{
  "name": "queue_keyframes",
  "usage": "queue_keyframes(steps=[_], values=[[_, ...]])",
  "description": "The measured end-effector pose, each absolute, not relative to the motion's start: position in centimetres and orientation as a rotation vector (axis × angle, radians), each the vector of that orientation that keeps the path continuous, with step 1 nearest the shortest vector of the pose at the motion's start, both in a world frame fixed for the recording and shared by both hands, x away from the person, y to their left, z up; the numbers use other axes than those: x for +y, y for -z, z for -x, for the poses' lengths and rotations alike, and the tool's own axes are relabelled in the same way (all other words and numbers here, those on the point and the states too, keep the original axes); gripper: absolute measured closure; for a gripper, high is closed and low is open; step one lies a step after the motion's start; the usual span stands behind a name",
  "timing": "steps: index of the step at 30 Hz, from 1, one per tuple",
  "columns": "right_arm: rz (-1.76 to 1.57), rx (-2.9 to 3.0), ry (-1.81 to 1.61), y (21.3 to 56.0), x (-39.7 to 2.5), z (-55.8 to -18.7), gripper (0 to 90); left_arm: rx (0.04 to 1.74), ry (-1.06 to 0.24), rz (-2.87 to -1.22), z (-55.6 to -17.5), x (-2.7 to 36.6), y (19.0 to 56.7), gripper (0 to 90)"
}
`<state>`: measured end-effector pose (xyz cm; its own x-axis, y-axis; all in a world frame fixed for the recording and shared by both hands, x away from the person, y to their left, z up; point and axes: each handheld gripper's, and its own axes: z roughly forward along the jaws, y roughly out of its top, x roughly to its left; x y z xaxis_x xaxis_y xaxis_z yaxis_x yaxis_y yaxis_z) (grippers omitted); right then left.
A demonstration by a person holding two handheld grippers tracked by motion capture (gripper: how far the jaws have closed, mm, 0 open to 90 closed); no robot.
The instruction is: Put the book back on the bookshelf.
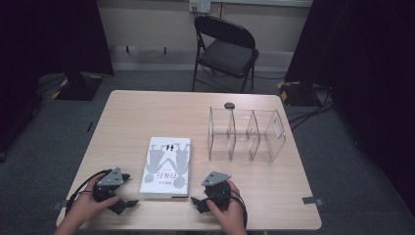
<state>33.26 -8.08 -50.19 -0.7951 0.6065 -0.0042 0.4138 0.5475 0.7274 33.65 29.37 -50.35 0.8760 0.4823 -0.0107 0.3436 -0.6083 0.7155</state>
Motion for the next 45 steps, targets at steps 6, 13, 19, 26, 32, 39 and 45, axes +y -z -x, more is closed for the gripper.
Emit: queue_keyframes(steps=[6,13,19,26,32,39,45], values=[[-0.854,2.531,-1.089,50.2,-8.1,-33.3,9.6,0.589,-0.225,-2.280,-33.7,29.3,50.4,0.0],[-0.851,2.531,-1.090,50.2,-8.1,-33.3,9.7,0.634,-0.240,-2.271,-33.2,29.0,50.3,0.0],[-0.849,2.543,-1.091,50.2,-7.9,-33.5,9.6,0.671,-0.262,-2.262,-32.9,28.4,50.4,0.0],[-0.809,2.557,-1.100,50.2,-7.6,-33.5,9.6,0.682,-0.256,-2.250,-32.6,28.2,50.2,3.9],[-0.762,2.587,-1.113,50.2,-6.7,-33.2,9.7,0.718,-0.273,-2.256,-32.4,27.5,49.7,16.4],[-0.749,2.601,-1.114,50.1,-6.0,-33.1,9.8,0.701,-0.290,-2.258,-32.3,26.1,49.5,24.0],[-0.732,2.609,-1.117,50.1,-5.6,-33.1,9.9,0.726,-0.335,-2.226,-32.3,25.3,49.1,27.5]])
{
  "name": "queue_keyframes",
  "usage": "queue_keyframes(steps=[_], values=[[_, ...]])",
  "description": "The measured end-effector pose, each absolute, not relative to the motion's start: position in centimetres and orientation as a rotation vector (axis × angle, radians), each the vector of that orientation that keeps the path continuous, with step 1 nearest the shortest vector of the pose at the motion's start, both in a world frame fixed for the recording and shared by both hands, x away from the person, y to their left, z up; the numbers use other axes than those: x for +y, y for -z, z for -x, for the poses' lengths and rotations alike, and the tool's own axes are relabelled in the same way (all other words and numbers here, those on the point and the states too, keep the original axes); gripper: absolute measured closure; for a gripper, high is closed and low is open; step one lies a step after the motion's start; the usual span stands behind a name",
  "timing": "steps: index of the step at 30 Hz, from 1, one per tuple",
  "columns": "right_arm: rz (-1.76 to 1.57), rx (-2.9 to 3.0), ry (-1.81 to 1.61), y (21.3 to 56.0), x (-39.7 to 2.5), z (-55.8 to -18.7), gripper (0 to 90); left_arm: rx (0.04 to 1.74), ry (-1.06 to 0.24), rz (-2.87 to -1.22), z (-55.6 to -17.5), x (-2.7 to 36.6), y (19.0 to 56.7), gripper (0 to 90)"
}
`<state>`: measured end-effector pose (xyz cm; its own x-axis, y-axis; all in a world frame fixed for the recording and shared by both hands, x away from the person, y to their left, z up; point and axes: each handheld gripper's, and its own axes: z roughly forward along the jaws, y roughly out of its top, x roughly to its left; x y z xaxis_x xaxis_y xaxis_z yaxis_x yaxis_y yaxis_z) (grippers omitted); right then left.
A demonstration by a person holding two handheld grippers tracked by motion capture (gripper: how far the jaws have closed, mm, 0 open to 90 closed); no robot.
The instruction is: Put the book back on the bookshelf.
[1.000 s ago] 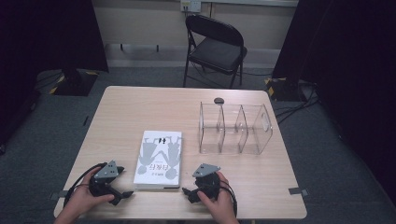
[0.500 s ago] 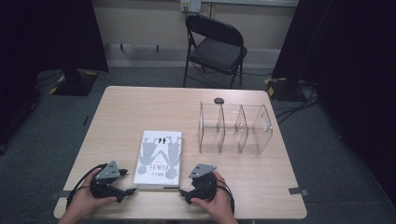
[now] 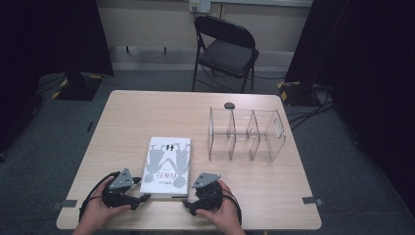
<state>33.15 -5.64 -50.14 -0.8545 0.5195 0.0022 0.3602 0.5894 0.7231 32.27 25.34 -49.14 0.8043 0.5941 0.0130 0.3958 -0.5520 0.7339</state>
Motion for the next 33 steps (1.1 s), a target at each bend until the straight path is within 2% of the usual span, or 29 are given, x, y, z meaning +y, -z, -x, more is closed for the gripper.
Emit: queue_keyframes(steps=[6,15,33], values=[[-0.732,2.607,-1.113,50.1,-5.6,-33.1,10.0,0.690,-0.339,-2.237,-32.6,24.3,49.2,28.0],[-0.727,2.598,-1.119,50.2,-5.5,-33.1,10.1,0.727,-0.347,-2.268,-32.5,23.7,48.8,27.6],[-0.756,2.594,-1.109,50.1,-5.5,-32.9,10.2,0.751,-0.268,-2.270,-33.0,23.3,47.1,30.6]])
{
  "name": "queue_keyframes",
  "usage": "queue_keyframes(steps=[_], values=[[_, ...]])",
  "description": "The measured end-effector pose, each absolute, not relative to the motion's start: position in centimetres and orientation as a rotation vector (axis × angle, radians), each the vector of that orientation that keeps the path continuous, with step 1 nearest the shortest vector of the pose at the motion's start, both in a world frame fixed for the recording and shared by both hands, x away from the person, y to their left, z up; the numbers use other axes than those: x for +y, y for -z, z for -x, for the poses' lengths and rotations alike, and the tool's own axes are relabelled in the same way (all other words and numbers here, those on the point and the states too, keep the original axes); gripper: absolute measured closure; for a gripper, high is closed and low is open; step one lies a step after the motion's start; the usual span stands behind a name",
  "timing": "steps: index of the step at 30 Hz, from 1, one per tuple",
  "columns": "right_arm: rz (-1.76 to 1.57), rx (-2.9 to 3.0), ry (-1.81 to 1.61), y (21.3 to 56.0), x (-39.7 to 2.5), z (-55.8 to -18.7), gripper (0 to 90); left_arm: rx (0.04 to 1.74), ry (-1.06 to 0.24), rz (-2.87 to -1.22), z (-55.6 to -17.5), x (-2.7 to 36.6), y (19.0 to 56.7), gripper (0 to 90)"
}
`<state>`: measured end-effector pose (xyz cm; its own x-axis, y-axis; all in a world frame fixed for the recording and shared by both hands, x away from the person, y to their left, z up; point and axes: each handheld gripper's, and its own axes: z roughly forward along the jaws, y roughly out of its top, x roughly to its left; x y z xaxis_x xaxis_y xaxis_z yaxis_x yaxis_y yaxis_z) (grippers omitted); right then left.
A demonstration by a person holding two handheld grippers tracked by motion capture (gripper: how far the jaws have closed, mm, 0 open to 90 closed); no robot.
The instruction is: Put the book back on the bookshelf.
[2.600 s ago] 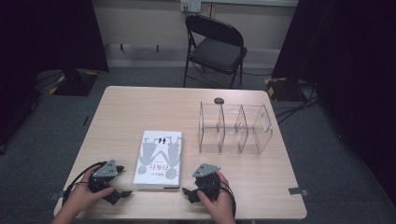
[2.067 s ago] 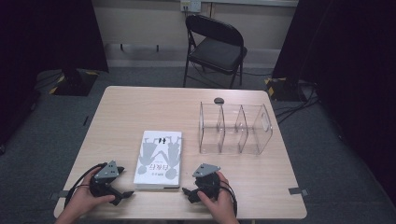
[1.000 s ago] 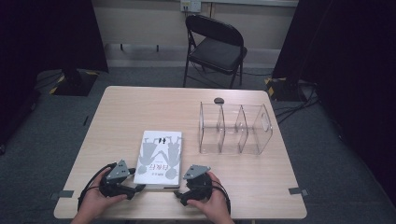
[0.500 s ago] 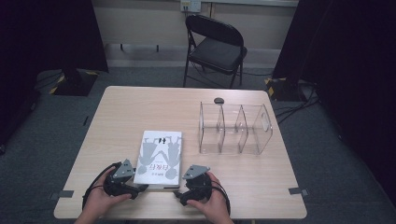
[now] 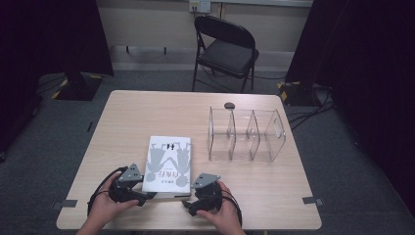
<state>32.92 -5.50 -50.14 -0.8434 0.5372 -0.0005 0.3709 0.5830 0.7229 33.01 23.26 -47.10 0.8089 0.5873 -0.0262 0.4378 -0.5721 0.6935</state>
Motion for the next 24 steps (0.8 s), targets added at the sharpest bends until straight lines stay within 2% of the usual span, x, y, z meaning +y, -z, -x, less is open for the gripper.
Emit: queue_keyframes(steps=[11,18,24], values=[[-0.766,2.583,-1.114,50.2,-5.5,-32.9,11.4,0.754,-0.276,-2.281,-32.9,23.1,46.7,31.0],[-0.739,2.464,-1.215,47.3,-5.9,-32.2,13.2,0.738,-0.239,-2.261,-33.4,23.1,45.9,32.0],[-0.790,2.493,-1.228,47.6,-5.7,-32.2,13.1,0.727,-0.222,-2.247,-33.6,23.1,45.1,32.0]])
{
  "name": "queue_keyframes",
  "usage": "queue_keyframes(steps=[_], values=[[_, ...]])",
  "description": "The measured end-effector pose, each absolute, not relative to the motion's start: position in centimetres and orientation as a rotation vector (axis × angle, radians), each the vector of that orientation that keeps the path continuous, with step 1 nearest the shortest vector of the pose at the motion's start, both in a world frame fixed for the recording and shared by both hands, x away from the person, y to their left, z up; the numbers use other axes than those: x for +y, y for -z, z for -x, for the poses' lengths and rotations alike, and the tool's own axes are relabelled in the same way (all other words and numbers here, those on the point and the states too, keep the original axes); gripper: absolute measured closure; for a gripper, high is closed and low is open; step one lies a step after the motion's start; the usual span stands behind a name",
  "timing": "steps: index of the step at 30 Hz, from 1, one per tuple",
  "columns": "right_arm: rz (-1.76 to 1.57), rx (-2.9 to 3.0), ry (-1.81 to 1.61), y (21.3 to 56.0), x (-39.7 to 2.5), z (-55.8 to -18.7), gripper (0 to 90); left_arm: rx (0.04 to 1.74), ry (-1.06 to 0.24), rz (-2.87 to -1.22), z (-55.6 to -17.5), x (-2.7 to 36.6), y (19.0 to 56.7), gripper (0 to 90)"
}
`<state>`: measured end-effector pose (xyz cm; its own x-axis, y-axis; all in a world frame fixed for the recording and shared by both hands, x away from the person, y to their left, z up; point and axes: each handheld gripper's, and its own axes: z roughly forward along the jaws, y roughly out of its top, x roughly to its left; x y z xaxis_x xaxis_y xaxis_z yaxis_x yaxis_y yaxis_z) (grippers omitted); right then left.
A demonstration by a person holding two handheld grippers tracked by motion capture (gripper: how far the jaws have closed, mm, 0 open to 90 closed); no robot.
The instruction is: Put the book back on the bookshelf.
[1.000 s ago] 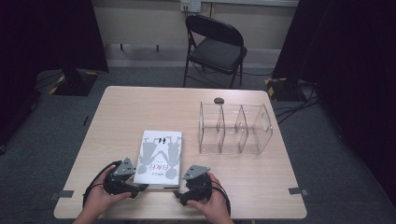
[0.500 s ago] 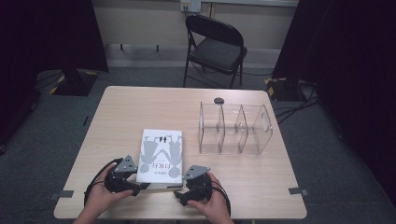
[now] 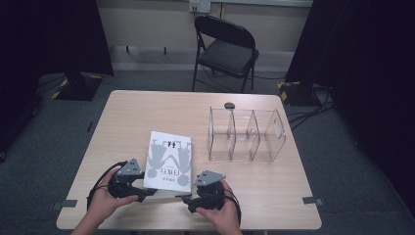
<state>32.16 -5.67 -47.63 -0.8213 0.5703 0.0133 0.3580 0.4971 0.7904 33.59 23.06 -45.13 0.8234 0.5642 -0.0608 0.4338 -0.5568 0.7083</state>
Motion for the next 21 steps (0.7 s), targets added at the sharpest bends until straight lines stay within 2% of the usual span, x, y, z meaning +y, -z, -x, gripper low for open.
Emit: queue_keyframes(steps=[13,21], values=[[-0.666,2.444,-1.259,45.7,-3.4,-31.8,13.3,0.703,-0.235,-2.269,-33.7,22.7,44.2,32.1],[-0.605,2.461,-1.211,46.4,-0.7,-31.8,13.3,0.689,-0.227,-2.253,-33.8,22.4,43.5,31.6]])
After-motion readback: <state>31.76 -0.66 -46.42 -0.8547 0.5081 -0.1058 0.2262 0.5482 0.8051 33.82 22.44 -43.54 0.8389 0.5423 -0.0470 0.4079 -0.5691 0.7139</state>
